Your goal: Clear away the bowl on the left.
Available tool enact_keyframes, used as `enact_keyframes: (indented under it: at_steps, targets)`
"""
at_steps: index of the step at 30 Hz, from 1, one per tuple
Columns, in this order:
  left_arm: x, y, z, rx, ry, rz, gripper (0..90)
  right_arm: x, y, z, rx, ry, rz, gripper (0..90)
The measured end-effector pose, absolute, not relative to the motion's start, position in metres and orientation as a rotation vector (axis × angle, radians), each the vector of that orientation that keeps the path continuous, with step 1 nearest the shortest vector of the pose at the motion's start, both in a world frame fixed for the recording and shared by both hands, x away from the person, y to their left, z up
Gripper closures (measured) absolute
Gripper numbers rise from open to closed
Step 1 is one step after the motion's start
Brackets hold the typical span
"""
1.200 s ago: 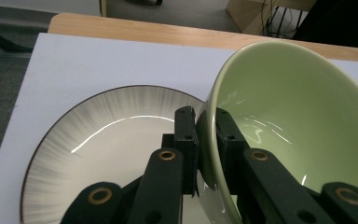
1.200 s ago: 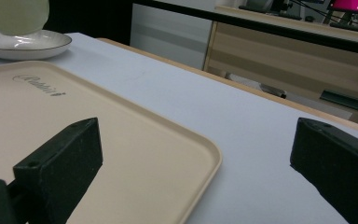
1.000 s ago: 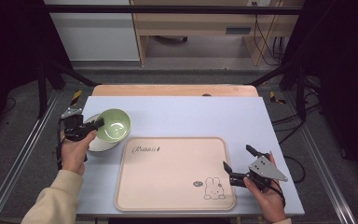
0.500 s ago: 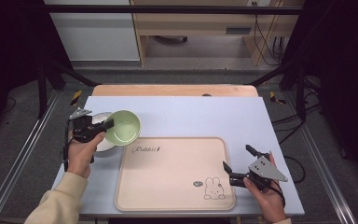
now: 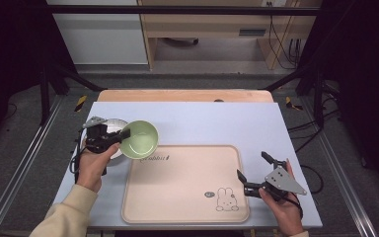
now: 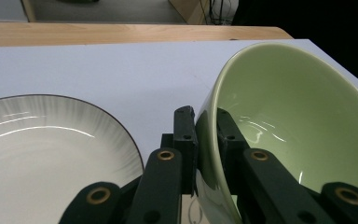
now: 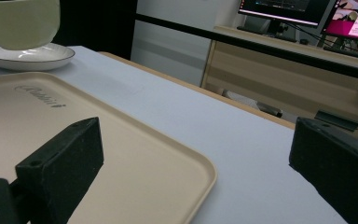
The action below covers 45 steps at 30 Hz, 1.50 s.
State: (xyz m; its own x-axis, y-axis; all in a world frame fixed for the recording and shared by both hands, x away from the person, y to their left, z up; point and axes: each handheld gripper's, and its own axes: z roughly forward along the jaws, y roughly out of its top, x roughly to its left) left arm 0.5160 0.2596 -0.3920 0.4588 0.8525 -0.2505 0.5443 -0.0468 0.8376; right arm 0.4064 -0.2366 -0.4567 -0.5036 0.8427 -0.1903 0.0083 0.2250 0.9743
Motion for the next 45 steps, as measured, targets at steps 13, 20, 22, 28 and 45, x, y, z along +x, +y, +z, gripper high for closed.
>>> enact_keyframes:
  at_steps: [13, 20, 22, 28, 45]
  targets:
    - [0.508, 0.229, -0.392, 1.784, 1.137, 0.339, 81.8, 0.406, -0.237, -0.456, 0.799, 1.722, 1.385, 3.0]
    - [0.505, 0.208, -0.404, 1.851, 1.111, 0.329, 81.8, 0.407, -0.237, -0.457, 0.808, 1.733, 1.366, 3.0]
    - [0.504, 0.204, -0.409, 1.864, 1.107, 0.316, 81.8, 0.407, -0.237, -0.456, 0.807, 1.731, 1.369, 3.1]
    - [0.500, 0.196, -0.419, 1.872, 1.104, 0.269, 81.8, 0.406, -0.237, -0.456, 0.806, 1.733, 1.366, 3.2]
    - [0.489, 0.176, -0.426, 1.912, 1.064, 0.201, 81.6, 0.407, -0.237, -0.457, 0.806, 1.739, 1.363, 3.2]
